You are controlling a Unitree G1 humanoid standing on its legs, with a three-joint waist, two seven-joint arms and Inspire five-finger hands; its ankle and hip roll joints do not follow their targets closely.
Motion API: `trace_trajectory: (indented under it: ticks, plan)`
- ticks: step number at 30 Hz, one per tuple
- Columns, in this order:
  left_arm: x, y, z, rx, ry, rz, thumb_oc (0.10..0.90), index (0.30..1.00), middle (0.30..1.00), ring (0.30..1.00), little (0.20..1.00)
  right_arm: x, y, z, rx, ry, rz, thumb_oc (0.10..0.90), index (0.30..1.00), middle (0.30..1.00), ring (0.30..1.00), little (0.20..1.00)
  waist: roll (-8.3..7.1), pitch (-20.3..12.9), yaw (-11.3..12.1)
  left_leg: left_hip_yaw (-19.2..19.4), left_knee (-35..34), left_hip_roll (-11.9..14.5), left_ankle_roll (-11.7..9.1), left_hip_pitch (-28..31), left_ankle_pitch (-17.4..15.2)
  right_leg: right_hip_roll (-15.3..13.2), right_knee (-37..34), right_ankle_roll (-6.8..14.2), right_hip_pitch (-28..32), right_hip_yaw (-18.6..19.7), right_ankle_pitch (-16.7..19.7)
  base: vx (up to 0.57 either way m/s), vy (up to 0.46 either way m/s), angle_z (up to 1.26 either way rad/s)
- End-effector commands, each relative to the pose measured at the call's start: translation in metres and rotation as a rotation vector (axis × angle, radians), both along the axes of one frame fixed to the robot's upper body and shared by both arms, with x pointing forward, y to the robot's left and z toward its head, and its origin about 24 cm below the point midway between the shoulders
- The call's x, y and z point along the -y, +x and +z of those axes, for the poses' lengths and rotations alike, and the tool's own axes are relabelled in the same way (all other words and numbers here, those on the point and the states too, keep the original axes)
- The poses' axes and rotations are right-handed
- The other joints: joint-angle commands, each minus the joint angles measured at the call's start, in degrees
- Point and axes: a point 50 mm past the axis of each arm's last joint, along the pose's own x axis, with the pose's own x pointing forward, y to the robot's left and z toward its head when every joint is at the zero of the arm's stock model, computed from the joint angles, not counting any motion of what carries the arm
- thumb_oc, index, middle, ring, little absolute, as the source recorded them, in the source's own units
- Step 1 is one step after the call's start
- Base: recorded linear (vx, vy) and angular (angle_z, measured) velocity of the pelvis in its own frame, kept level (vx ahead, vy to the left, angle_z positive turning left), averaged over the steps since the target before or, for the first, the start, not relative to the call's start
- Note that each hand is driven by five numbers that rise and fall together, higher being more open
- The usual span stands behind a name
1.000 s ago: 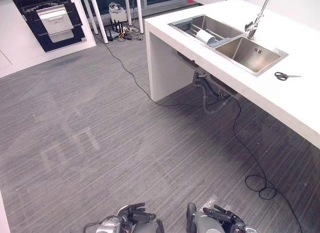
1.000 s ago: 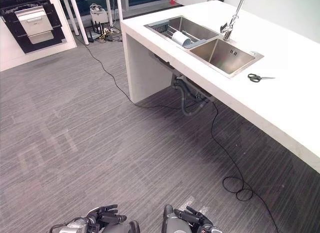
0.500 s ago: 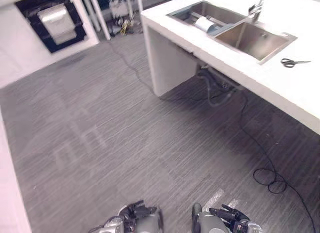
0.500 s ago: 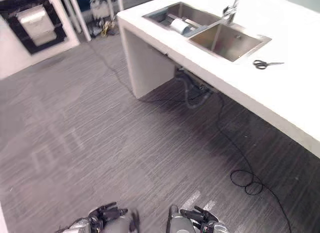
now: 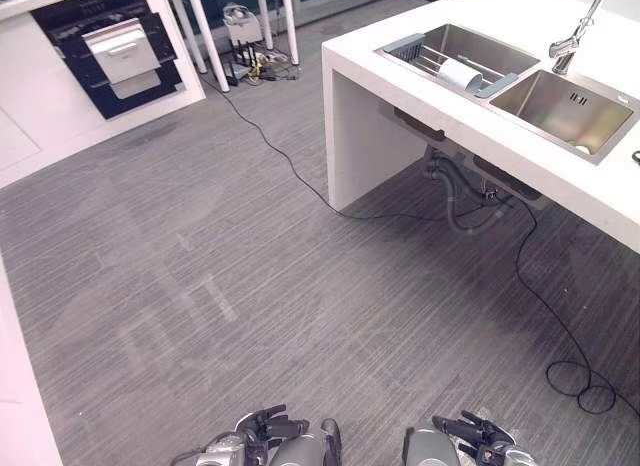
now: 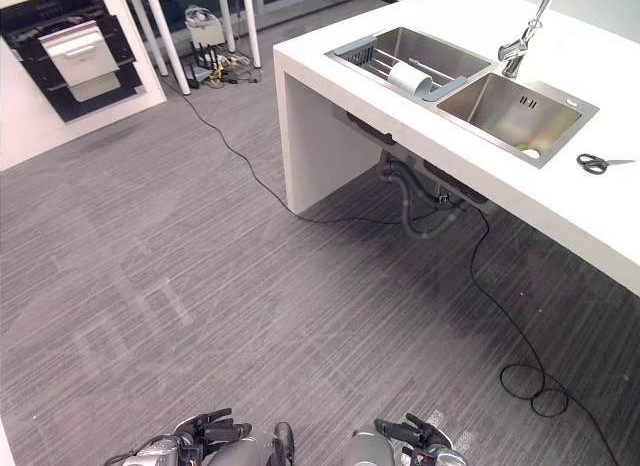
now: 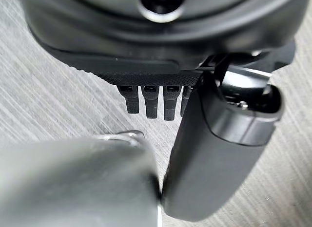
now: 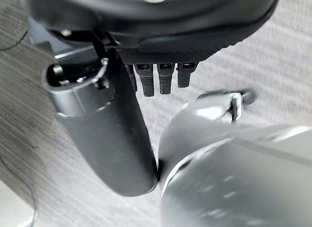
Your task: Place the dishes in the dishwasher.
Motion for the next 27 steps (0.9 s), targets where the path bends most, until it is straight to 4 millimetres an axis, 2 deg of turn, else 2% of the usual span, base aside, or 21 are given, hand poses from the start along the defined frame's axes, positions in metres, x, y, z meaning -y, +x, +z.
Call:
trace_trajectory:
  ticks: [1,2,3,4,8,12,14,15,16,17,18,20,21,22,25,27]
  plan:
    - [-0.003,0.008,0.006,0.052,-0.001,-0.025,0.8,0.9,0.9,0.9,0.9,0.02,-0.013,0.001,-0.041,-0.047,0.001,0.8,0.9,0.9,0.9,0.9,-1.21,2.6,-1.2,-2.7,-1.0,-2.4,-3.0,-0.3,-4.4,-1.1,-10.1,3.4,1.7,0.3,7.1,0.13,-0.039,-0.03]
    - [-0.003,0.008,0.006,0.052,-0.001,-0.024,0.8,0.9,0.9,0.9,0.9,0.02,-0.013,0.001,-0.04,-0.047,0.001,0.8,0.9,0.9,0.9,0.9,-1.27,2.6,-1.3,-2.7,-1.0,-2.6,-3.0,-0.3,-4.6,-1.3,-10.1,3.6,1.2,0.5,7.4,0.33,-0.096,0.16]
    - [-0.003,0.004,0.004,0.045,0.002,-0.03,0.8,0.9,0.9,0.9,0.9,0.018,-0.012,0.001,-0.034,-0.044,0.02,0.8,0.9,0.9,0.9,0.9,-2.0,2.4,-2.6,-2.7,-1.0,-3.8,-2.4,1.0,-6.6,-3.1,-10.1,5.8,-3.5,3.4,11.4,0.38,-0.115,0.22]
    - [-0.002,0.001,0.002,0.035,0.005,-0.05,0.8,0.9,0.9,0.9,0.9,0.017,-0.013,0.001,-0.034,-0.048,0.032,0.8,0.9,0.9,0.9,0.9,-2.11,2.2,-2.8,-2.7,-1.0,-4.0,-2.3,1.6,-7.2,-3.5,-10.1,6.3,-4.4,3.9,12.1,0.42,-0.128,0.27]
    - [0.001,-0.011,-0.002,-0.003,0.031,-0.103,0.8,0.9,0.9,0.9,0.9,0.016,-0.016,0.0,-0.037,-0.038,0.019,0.8,0.9,0.9,0.9,0.9,-2.02,2.0,-2.8,-2.6,-1.0,-3.5,-2.6,4.3,-7.9,-2.8,-10.1,5.4,-2.2,3.3,10.9,0.33,-0.139,0.11]
    - [0.001,-0.015,-0.004,-0.037,0.027,-0.087,0.8,0.9,0.9,0.9,0.9,0.018,-0.015,0.001,-0.015,-0.03,0.016,0.8,0.9,0.9,0.9,0.9,-2.05,1.0,-3.1,-2.5,-1.0,-2.4,-3.6,8.8,-8.4,-2.0,-10.1,3.6,0.4,2.4,8.7,0.35,-0.187,0.08]
    - [0.002,-0.018,-0.005,-0.047,0.019,-0.059,0.8,0.9,0.9,0.9,0.9,0.018,-0.012,0.002,0.008,-0.022,0.011,0.8,0.9,0.9,0.9,0.9,-2.15,0.6,-3.1,-2.4,-1.0,-2.0,-4.7,12.2,-7.4,-1.6,-10.1,2.1,2.1,1.7,7.2,0.37,-0.236,0.02]
    - [0.003,-0.018,-0.006,-0.052,0.01,-0.021,0.8,0.9,0.9,0.9,0.9,0.019,-0.009,0.004,0.018,-0.018,0.013,0.8,0.9,0.9,0.9,0.9,-2.37,0.4,-2.9,-2.5,1.0,-1.4,-6.3,14.0,-3.1,-1.4,-10.1,0.8,3.3,1.3,5.9,0.28,-0.221,-0.06]
    - [0.004,-0.019,-0.006,-0.058,0.0,0.001,0.8,0.9,0.9,0.9,0.9,0.02,-0.008,0.004,0.021,-0.021,0.022,0.8,0.9,0.9,0.9,0.9,-2.23,0.3,-2.9,-2.9,5.3,-0.7,-7.5,13.3,-0.9,-1.1,-10.1,-0.1,3.9,1.1,5.3,0.26,-0.213,-0.05]
    - [0.004,-0.02,-0.007,-0.061,-0.004,0.011,0.8,0.9,0.9,0.9,0.9,0.02,-0.008,0.005,0.022,-0.022,0.027,0.8,0.9,0.9,0.9,0.9,-2.15,0.2,-2.9,-3.1,6.6,-0.5,-7.9,13.0,0.0,-1.0,-10.1,-0.4,4.1,1.1,5.1,0.22,-0.173,-0.01]
    - [0.006,-0.021,-0.008,-0.065,-0.007,0.023,0.8,0.9,0.9,0.9,0.9,0.02,-0.009,0.005,0.02,-0.029,0.031,0.8,0.9,0.9,0.9,0.9,-2.22,0.3,-2.6,-4.2,14.0,-0.7,-8.9,10.7,2.6,-0.6,-10.1,-1.4,5.1,1.3,4.4,0.2,-0.16,-0.18]
    - [0.008,-0.022,-0.008,-0.06,-0.003,0.028,0.8,0.9,0.9,0.9,0.9,0.021,-0.009,0.004,0.014,-0.035,0.02,0.8,0.9,0.9,0.9,0.9,-2.49,0.4,-2.2,-4.5,23.4,-0.1,-9.3,5.6,4.9,-0.2,-10.1,-2.8,6.7,1.7,3.5,0.24,-0.193,-0.44]
    - [0.009,-0.019,-0.008,-0.053,-0.004,0.035,0.8,0.9,0.9,0.9,0.9,0.022,-0.012,0.003,0.004,-0.033,-0.001,0.8,0.9,0.9,0.9,0.9,-2.91,1.0,-1.6,-3.8,27.1,0.6,-7.9,-0.5,4.1,0.2,-10.1,-3.3,8.9,2.4,2.3,0.38,-0.103,-0.38]
    - [0.01,-0.017,-0.007,-0.047,-0.006,0.054,0.8,0.9,0.9,0.9,0.9,0.021,-0.013,0.003,-0.017,-0.046,0.023,0.8,0.9,0.9,0.9,0.9,-3.01,1.7,-0.9,-2.6,20.5,-1.0,-6.0,-2.7,1.8,0.7,-10.1,-2.7,11.0,4.1,1.6,0.39,-0.021,-0.25]
    - [0.009,-0.017,-0.007,-0.053,-0.002,0.075,0.8,0.9,0.9,0.9,0.9,0.02,-0.013,0.002,-0.049,-0.084,0.077,0.8,0.9,0.9,0.9,0.9,-3.06,2.1,-0.2,-1.4,6.7,-0.8,-6.3,-3.4,4.2,1.5,-10.1,-2.2,13.0,4.6,0.1,0.28,0.083,-0.46]
    - [0.009,-0.017,-0.007,-0.053,-0.002,0.075,0.8,0.9,0.9,0.9,0.9,0.02,-0.013,0.002,-0.049,-0.084,0.077,0.8,0.9,0.9,0.9,0.9,-3.1,2.2,-0.1,-1.4,6.6,-0.8,-6.3,-3.3,4.2,1.4,-10.1,-2.2,13.1,4.6,0.1,0.04,0.019,-0.39]
